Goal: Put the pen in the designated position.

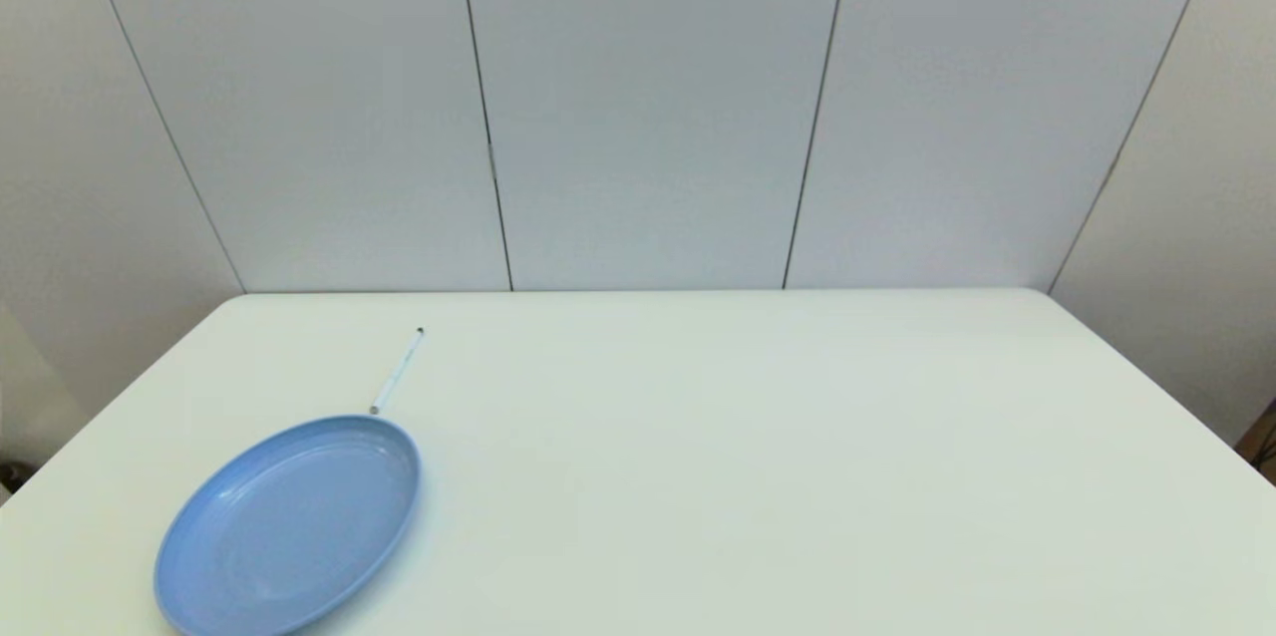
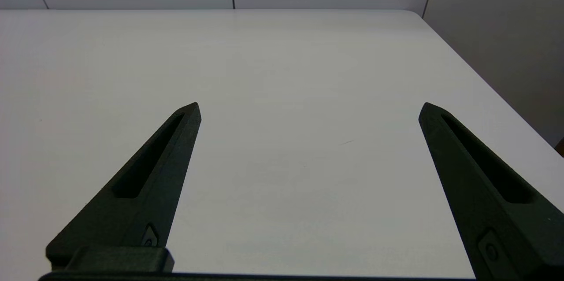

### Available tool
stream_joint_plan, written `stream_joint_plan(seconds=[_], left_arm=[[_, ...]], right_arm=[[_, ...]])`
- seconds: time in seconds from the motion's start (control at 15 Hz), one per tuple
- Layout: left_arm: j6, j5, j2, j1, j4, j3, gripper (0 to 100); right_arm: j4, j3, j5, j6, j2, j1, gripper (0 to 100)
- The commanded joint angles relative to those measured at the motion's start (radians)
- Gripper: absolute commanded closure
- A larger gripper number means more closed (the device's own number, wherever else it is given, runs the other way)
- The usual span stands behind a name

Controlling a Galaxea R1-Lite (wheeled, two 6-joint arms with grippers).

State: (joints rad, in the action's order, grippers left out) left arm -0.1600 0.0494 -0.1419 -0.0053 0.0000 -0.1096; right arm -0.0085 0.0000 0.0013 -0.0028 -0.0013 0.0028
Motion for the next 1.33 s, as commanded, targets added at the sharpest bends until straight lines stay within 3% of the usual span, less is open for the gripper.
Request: stream_joint_plan(seconds=[0.07,1.0,1.33], left_arm=[[-0.006,-0.002,0.127,0.004,-0.006,0.091,0],[0.020,-0.002,0.143,0.004,-0.005,0.110,0],[0.214,-0.065,0.143,0.004,-0.003,0.110,0]], right_arm=[[-0.001,0.000,0.000,0.000,0.001,0.000,0],[-0.001,0.000,-0.001,0.000,0.001,0.000,0],[-0.001,0.000,0.000,0.000,0.001,0.000,0]])
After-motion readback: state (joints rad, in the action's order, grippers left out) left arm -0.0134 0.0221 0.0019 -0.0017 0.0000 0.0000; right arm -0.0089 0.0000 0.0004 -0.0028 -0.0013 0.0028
